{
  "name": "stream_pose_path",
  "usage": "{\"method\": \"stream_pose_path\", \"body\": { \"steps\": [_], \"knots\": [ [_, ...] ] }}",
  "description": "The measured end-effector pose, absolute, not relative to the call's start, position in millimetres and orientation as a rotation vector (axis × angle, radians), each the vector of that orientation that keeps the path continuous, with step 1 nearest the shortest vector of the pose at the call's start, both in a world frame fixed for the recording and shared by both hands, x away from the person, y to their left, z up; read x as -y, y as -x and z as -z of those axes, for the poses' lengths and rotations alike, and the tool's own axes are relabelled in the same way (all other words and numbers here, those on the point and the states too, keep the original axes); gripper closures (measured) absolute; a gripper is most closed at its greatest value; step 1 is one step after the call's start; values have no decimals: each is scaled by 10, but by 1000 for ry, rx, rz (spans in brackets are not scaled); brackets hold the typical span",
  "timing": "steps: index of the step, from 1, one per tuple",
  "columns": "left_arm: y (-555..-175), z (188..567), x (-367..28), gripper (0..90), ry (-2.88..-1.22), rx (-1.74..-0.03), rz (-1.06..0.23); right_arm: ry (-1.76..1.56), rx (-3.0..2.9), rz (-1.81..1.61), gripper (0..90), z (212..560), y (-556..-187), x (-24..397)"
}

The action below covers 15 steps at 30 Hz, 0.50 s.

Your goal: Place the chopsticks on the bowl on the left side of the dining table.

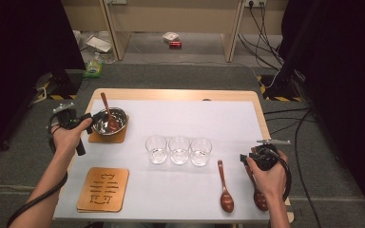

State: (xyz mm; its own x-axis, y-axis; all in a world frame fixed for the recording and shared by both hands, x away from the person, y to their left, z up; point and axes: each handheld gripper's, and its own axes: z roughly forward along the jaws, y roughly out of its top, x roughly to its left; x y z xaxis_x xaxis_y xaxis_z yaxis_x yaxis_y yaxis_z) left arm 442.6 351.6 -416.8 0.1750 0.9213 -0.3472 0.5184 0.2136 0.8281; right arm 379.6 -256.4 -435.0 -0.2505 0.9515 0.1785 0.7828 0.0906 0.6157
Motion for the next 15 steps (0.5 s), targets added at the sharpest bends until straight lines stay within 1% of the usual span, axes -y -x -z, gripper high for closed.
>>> {"method": "stream_pose_path", "body": {
  "steps": [5, 6, 11, 15],
  "knots": [
    [-4254, 4298, -3508, 434, -1424, -1452, -461, -1810, -2110, -800, 598, 4351, -3842, 2655],
    [-4223, 4309, -3503, 434, -1412, -1447, -460, -1824, -2113, -777, 615, 4359, -3854, 2679],
    [-4048, 4346, -3490, 432, -1402, -1419, -486, -1890, -2125, -679, 682, 4400, -3870, 2763],
    [-3926, 4381, -3469, 429, -1413, -1405, -489, -1926, -2133, -612, 717, 4411, -3871, 2805]
  ]
}}
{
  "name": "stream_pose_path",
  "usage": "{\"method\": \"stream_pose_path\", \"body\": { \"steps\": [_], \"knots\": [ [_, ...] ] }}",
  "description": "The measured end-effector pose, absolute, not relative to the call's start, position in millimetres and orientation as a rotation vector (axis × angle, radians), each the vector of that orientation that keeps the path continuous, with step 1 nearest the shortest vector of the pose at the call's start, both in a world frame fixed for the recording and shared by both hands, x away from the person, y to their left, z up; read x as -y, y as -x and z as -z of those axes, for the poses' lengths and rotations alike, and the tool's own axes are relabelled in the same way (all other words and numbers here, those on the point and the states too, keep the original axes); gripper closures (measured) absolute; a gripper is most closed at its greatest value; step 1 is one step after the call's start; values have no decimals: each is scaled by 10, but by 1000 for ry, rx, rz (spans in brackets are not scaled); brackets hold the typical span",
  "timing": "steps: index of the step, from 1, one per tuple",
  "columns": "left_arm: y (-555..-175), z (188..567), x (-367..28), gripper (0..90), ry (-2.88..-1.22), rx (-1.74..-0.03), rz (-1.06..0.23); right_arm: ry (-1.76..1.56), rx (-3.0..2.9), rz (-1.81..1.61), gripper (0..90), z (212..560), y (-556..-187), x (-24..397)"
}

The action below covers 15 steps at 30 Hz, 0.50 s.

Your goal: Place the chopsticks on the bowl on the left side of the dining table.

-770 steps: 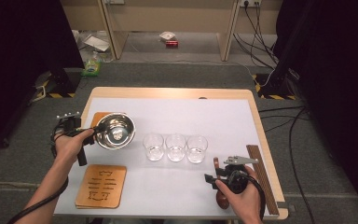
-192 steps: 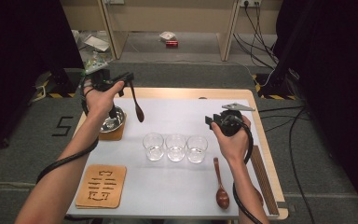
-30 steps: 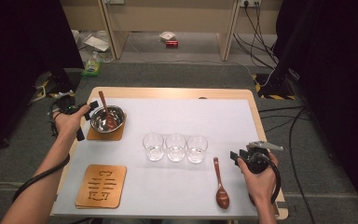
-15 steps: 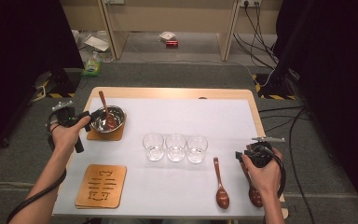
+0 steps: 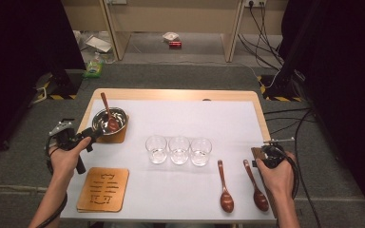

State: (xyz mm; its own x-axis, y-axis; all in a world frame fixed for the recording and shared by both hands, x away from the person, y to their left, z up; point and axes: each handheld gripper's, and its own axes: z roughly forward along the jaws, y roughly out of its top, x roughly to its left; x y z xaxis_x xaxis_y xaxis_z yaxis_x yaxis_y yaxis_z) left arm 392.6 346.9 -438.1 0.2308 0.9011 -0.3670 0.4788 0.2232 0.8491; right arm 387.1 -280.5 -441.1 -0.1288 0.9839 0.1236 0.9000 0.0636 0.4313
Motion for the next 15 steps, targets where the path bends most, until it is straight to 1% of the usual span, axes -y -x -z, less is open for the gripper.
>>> {"method": "stream_pose_path", "body": {
  "steps": [5, 7, 15],
  "knots": [
    [-3838, 4435, -3474, 426, -1395, -1417, -507, -1946, -2163, -521, 733, 4428, -3898, 2854],
    [-3837, 4440, -3475, 424, -1410, -1415, -489, -1947, -2175, -495, 738, 4431, -3910, 2874],
    [-3811, 4465, -3434, 420, -1431, -1413, -485, -1967, -2217, -445, 751, 4455, -3939, 2867]
  ]
}}
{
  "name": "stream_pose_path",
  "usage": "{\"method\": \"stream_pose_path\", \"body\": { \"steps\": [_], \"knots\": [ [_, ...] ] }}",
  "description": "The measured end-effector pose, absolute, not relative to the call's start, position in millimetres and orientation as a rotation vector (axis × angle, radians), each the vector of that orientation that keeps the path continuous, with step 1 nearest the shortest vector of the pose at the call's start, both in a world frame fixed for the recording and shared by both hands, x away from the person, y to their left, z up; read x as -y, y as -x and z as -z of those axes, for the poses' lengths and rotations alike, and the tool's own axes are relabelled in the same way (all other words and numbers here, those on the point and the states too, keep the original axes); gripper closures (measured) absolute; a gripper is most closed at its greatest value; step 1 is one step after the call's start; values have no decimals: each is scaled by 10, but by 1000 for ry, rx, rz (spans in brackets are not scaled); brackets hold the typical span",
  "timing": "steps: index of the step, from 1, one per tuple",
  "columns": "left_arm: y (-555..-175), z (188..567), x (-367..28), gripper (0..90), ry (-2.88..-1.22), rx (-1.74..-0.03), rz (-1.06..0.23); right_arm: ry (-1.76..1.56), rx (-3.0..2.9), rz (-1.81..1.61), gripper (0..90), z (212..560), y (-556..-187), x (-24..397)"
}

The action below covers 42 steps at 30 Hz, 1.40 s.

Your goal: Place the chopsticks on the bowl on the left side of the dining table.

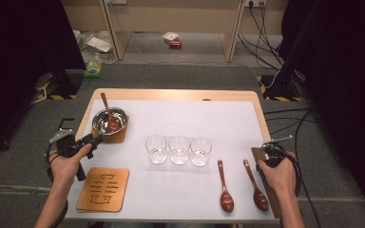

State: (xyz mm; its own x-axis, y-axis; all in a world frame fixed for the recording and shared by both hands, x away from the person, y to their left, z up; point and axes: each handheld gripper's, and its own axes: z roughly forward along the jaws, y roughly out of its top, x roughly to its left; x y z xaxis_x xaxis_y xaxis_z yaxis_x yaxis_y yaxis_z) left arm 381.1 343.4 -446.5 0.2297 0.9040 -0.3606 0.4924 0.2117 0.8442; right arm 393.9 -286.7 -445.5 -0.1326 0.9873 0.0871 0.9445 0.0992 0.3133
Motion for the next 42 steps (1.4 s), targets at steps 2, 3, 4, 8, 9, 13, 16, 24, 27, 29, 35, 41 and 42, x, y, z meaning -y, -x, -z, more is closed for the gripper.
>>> {"method": "stream_pose_path", "body": {
  "steps": [2, 3, 4, 8, 9, 13, 16, 24, 27, 29, 35, 41, 42],
  "knots": [
    [-3800, 4454, -3432, 419, -1431, -1407, -484, -1978, -2221, -431, 753, 4455, -3944, 2859],
    [-3794, 4448, -3432, 419, -1427, -1407, -481, -1985, -2223, -432, 756, 4458, -3946, 2852],
    [-3788, 4444, -3431, 418, -1427, -1409, -486, -1976, -2230, -433, 758, 4461, -3948, 2853],
    [-3772, 4444, -3426, 417, -1432, -1404, -485, -1959, -2244, -408, 766, 4462, -3961, 2840],
    [-3771, 4445, -3422, 417, -1433, -1406, -487, -1974, -2236, -405, 768, 4462, -3961, 2822],
    [-3769, 4442, -3414, 416, -1430, -1405, -482, -1991, -2242, -385, 786, 4482, -3980, 2800],
    [-3768, 4446, -3410, 415, -1443, -1400, -490, -2000, -2253, -372, 792, 4509, -3991, 2784],
    [-3768, 4442, -3390, 415, -1444, -1395, -495, -2013, -2257, -332, 796, 4493, -3996, 2768],
    [-3767, 4439, -3392, 415, -1442, -1396, -494, -2015, -2270, -315, 795, 4484, -3981, 2768],
    [-3768, 4444, -3388, 415, -1446, -1397, -498, -2013, -2285, -296, 798, 4476, -3964, 2763],
    [-3770, 4443, -3387, 414, -1443, -1392, -489, -2039, -2300, -246, 811, 4480, -3941, 2746],
    [-3769, 4447, -3384, 414, -1438, -1394, -486, -2041, -2303, -200, 843, 4487, -3959, 2716],
    [-3770, 4449, -3381, 414, -1439, -1394, -488, -2042, -2302, -184, 847, 4485, -3966, 2700]
  ]
}}
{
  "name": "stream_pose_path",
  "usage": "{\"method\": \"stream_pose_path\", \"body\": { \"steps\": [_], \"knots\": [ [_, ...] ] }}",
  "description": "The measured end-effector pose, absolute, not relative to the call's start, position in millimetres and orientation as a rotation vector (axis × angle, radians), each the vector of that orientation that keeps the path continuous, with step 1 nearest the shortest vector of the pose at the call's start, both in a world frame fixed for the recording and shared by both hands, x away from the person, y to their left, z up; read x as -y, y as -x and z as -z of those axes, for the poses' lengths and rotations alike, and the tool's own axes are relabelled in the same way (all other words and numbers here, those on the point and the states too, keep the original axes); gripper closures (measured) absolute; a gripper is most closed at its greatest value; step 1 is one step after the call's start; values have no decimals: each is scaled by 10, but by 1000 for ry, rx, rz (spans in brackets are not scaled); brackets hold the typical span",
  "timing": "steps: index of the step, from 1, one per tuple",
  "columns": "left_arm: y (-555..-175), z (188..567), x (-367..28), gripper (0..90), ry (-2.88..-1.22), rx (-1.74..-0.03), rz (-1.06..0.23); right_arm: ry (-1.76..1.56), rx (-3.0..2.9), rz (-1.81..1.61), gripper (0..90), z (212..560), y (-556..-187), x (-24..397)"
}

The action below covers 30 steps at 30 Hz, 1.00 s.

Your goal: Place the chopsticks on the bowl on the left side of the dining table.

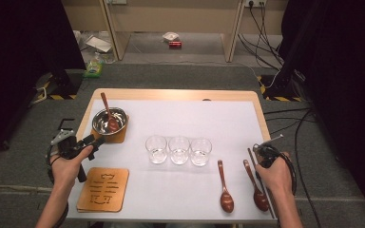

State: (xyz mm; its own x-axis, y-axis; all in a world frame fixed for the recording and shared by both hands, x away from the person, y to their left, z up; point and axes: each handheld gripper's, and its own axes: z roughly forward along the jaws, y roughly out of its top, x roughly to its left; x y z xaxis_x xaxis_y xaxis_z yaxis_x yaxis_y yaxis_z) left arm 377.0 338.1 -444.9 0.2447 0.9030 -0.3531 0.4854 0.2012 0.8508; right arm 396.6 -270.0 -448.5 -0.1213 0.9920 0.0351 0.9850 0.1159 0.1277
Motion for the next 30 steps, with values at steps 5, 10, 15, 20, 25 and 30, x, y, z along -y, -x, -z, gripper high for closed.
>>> {"method": "stream_pose_path", "body": {
  "steps": [5, 10, 15, 20, 25, 30],
  "knots": [
    [-3769, 4452, -3376, 414, -1437, -1394, -486, -2081, -2278, -202, 850, 4474, -3974, 2703],
    [-3770, 4447, -3377, 414, -1435, -1394, -489, -2047, -2254, -251, 850, 4413, -3993, 2734],
    [-3769, 4455, -3368, 414, -1436, -1393, -487, -2037, -2218, -293, 851, 4331, -4030, 2744],
    [-3769, 4459, -3360, 414, -1437, -1393, -488, -1998, -2191, -337, 851, 4266, -4063, 2734],
    [-3762, 4454, -3363, 414, -1438, -1391, -487, -1960, -2173, -379, 851, 4211, -4104, 2718],
    [-3761, 4455, -3365, 414, -1435, -1390, -483, -1935, -2131, -417, 851, 4135, -4145, 2682]
  ]
}}
